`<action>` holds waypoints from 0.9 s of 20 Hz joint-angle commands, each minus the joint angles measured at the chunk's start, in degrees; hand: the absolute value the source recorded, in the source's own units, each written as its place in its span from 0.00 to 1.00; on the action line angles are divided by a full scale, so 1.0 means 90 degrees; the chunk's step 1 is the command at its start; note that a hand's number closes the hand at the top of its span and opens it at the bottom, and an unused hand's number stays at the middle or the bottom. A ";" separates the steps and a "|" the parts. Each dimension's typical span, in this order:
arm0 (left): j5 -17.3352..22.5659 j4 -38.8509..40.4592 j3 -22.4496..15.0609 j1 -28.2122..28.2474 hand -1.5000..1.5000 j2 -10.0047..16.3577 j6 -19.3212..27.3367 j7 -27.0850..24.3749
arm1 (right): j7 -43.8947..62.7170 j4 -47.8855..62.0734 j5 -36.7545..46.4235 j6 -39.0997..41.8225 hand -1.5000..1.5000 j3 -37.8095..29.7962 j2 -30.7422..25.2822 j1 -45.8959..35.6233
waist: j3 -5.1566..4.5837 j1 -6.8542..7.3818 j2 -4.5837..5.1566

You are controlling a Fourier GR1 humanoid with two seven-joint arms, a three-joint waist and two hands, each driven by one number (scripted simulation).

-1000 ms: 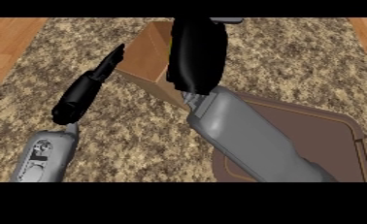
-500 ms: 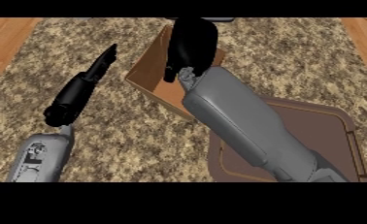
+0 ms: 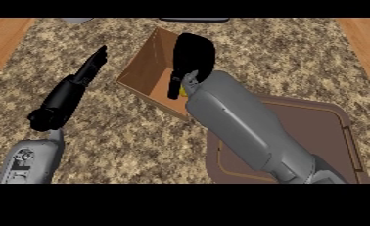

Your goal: Pick the lemon from the tray and place it in the cardboard box

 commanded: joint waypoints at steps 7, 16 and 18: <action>-0.0052 -0.0316 -0.0038 0.0060 0.50 -0.0091 0.0049 0.0286 | -0.1203 -0.1216 -0.0019 -0.1958 0.00 -0.0553 0.0039 0.0158 | 0.0022 -0.0119 -0.0035; -0.0051 -0.0367 0.0056 0.0192 0.50 -0.0091 0.0112 0.0182 | -0.2336 -0.2105 -0.0785 -0.5071 0.00 -0.1722 0.0039 0.1682 | 0.0018 -0.0126 0.0010; -0.0042 -0.0376 0.0082 0.0258 0.50 0.0020 -0.0017 0.0170 | -0.2523 -0.2285 -0.0956 -0.5202 0.00 -0.1784 0.0039 0.1873 | 0.0010 -0.0140 -0.0002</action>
